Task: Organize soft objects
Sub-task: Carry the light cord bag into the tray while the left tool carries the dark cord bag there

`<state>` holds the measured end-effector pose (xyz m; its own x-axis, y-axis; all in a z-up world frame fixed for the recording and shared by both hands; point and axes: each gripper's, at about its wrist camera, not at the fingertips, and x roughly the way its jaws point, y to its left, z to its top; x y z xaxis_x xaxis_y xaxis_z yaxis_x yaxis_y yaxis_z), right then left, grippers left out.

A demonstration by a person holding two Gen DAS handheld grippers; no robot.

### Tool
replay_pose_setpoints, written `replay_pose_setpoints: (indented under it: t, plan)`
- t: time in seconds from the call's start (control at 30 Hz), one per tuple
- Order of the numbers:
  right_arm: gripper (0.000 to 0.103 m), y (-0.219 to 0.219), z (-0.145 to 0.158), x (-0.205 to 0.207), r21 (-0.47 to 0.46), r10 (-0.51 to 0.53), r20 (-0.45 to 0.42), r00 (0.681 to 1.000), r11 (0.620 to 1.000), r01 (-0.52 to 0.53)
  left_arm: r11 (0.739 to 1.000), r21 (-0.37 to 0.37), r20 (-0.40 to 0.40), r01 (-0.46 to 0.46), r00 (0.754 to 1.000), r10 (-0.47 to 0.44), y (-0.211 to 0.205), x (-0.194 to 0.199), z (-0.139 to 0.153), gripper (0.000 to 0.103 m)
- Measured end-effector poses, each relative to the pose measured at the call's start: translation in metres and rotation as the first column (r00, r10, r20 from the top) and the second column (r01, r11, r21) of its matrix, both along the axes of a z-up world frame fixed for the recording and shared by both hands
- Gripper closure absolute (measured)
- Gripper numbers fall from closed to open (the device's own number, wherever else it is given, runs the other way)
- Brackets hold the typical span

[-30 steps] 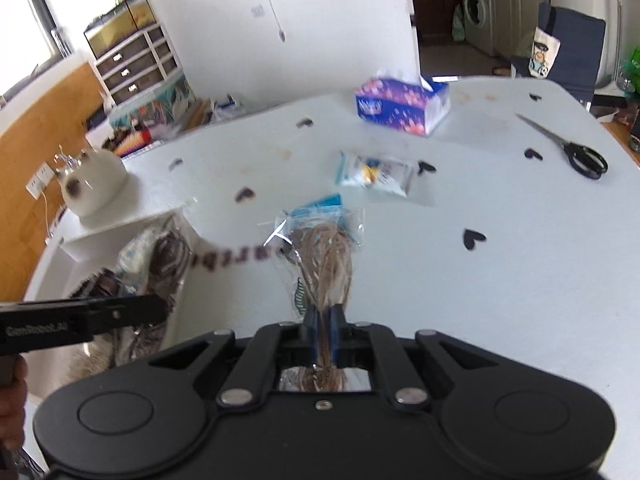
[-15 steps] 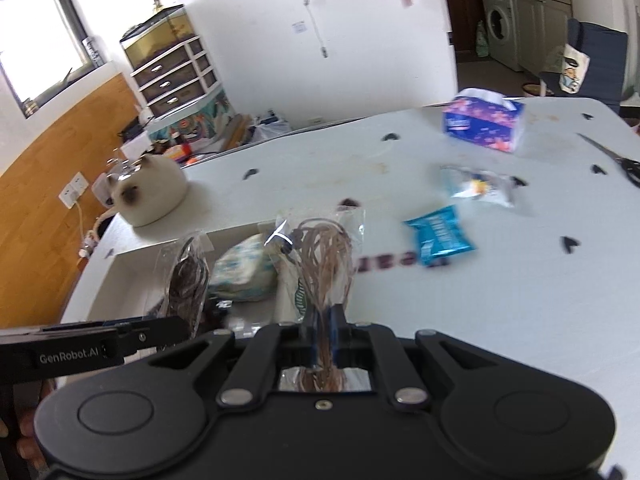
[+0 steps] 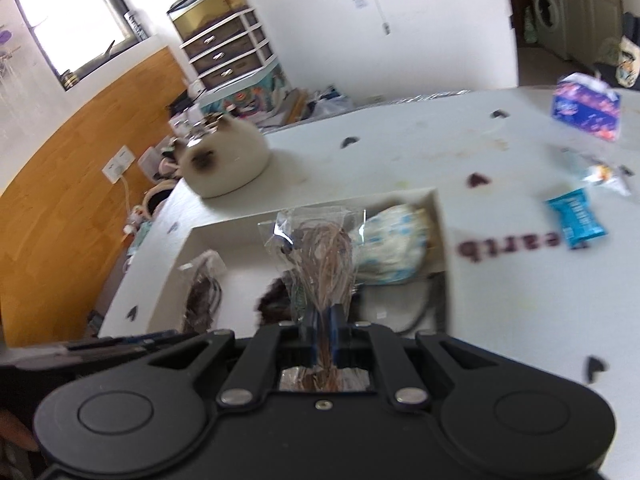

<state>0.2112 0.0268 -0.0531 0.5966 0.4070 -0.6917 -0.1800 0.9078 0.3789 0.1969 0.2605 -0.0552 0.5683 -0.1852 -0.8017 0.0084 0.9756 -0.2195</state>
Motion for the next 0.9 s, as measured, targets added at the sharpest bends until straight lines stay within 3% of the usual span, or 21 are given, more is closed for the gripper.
replay_pose_setpoints:
  t: [0.5,0.6,0.67,0.77,0.9]
  plan:
    - [0.095,0.081,-0.027,0.01,0.096,0.109,-0.147,0.983,0.991,-0.096,0.995,0.059,-0.086,-0.084,0.992,0.089,0.048,-0.01,-0.027,0.072]
    - [0.082,0.087,-0.033,0.014,0.124,0.13,-0.173,0.976,0.986,-0.11,0.994,0.061,-0.095,-0.09,0.991,0.095,0.049,-0.01,-0.031,0.072]
    - [0.061,0.089,-0.034,0.013,0.134,0.154,-0.189,0.97,0.982,-0.13,0.994,0.06,-0.095,-0.092,0.991,0.097,0.05,-0.011,-0.033,0.071]
    - [0.06,0.09,-0.032,0.009,0.127,0.178,-0.184,0.967,0.98,-0.156,0.994,0.053,-0.099,-0.092,0.99,0.097,0.051,-0.01,-0.035,0.067]
    - [0.063,0.083,-0.028,0.007,0.115,0.176,-0.173,0.969,0.981,-0.157,0.995,0.047,-0.094,-0.087,0.991,0.091,0.049,-0.009,-0.035,0.054]
